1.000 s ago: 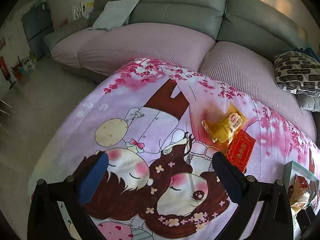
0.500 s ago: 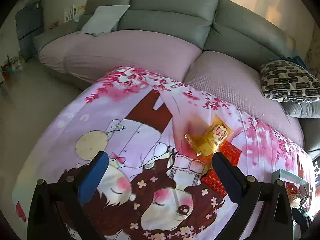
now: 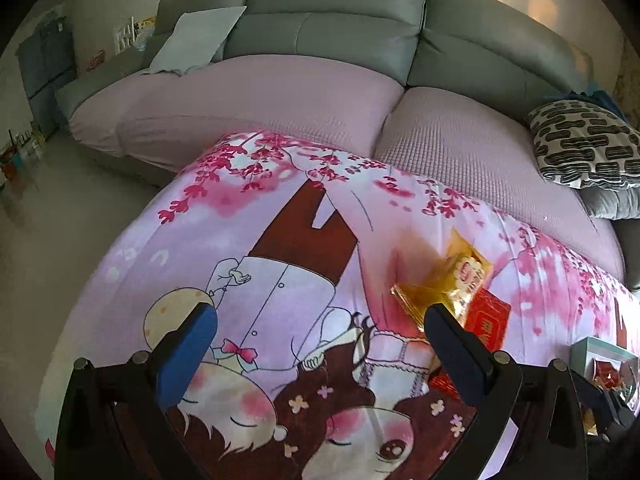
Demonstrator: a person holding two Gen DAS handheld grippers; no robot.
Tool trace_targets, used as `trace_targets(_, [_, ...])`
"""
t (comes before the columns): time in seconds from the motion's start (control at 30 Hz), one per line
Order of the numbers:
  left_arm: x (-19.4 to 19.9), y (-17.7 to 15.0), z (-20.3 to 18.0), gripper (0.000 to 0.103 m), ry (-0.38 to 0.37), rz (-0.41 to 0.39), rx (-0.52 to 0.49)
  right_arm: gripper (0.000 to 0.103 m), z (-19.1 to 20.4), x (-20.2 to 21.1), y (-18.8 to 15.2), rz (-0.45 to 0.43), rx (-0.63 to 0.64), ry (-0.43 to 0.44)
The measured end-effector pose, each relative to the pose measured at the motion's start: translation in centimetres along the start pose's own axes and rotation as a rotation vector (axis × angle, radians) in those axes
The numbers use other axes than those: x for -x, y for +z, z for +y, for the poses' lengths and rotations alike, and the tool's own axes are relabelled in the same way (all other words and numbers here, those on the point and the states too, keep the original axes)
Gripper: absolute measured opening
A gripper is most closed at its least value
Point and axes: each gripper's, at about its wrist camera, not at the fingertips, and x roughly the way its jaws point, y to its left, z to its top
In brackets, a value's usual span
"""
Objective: Organize snacks
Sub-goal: 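Move both tools back toward the yellow bun pack and red cake pack, then grasp the yellow bun pack with the left tool while the right grasps the red cake pack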
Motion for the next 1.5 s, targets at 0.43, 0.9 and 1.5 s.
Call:
trace_targets(0.43, [-2.0, 0.3, 1.2, 0.103, 0.002, 0.015, 0.032, 0.103, 1.0, -6.0, 2.3, 0.063, -0.026, -0.083])
trace_targets(0.9, [-2.0, 0.4, 0.0, 0.103, -0.024, 0.009, -0.003, 0.103, 0.1, -7.5, 2.9, 0.076, -0.035, -0.136])
trace_targets(1.5, [-4.1, 0.2, -5.7, 0.102, -0.141, -0.010, -0.075, 0.099, -2.9, -6.3, 2.8, 0.066, -0.051, -0.137])
